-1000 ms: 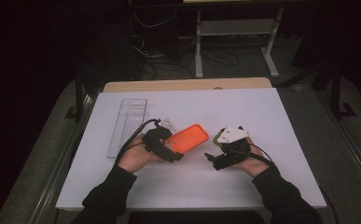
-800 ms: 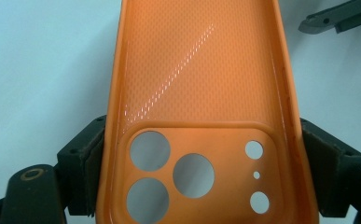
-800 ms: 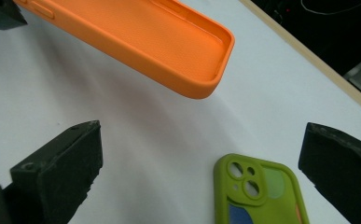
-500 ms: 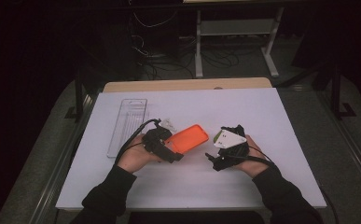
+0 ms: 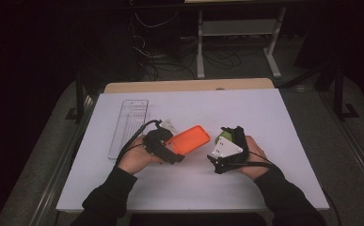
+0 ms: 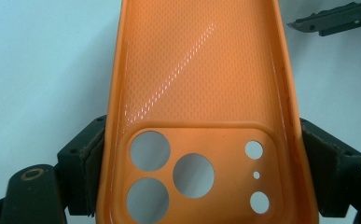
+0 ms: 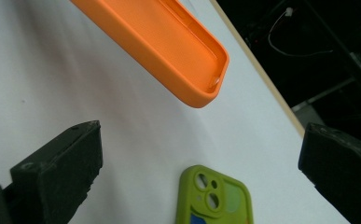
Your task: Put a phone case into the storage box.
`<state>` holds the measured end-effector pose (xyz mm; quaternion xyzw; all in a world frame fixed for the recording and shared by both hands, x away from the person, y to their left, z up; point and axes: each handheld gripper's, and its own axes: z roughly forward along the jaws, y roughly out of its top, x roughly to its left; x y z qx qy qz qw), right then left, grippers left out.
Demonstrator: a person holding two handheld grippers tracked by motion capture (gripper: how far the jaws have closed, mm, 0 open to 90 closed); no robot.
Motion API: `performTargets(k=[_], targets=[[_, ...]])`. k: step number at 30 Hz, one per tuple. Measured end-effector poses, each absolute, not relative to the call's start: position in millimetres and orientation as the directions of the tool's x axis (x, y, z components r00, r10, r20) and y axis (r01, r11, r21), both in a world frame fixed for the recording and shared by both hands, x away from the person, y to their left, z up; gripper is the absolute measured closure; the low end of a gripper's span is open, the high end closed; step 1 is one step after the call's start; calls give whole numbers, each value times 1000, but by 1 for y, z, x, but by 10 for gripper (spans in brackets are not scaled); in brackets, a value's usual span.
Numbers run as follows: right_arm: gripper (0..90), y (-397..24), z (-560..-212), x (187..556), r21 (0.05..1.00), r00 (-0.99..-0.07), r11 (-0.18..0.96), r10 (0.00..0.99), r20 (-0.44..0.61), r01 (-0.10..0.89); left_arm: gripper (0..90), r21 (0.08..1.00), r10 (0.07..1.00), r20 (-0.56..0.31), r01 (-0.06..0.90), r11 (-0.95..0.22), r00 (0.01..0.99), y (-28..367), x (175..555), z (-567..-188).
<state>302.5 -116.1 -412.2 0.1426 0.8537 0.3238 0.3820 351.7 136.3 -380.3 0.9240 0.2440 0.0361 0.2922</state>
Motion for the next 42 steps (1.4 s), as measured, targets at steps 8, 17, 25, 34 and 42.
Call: performTargets(k=[8,17,25,34,42], targets=[[0,-111,-416,299,608,-620,791,442,-648,-71,163,569,489,-88,447,-690,868,134,350,-382],[0,-106,-419,295,484,-535,859,333,-776,-168,163,578,501,-99,459,-675,860,132,348,-384],[0,-101,-423,292,413,-469,883,274,-840,-224,163,560,491,-87,450,-696,867,133,349,-384],[0,-94,-431,285,317,-386,909,200,-901,-270,163,562,500,-92,459,-688,861,133,349,-383],[0,-85,-434,284,188,-309,918,77,-948,-348,163,550,481,-83,442,-708,873,133,349,-382]])
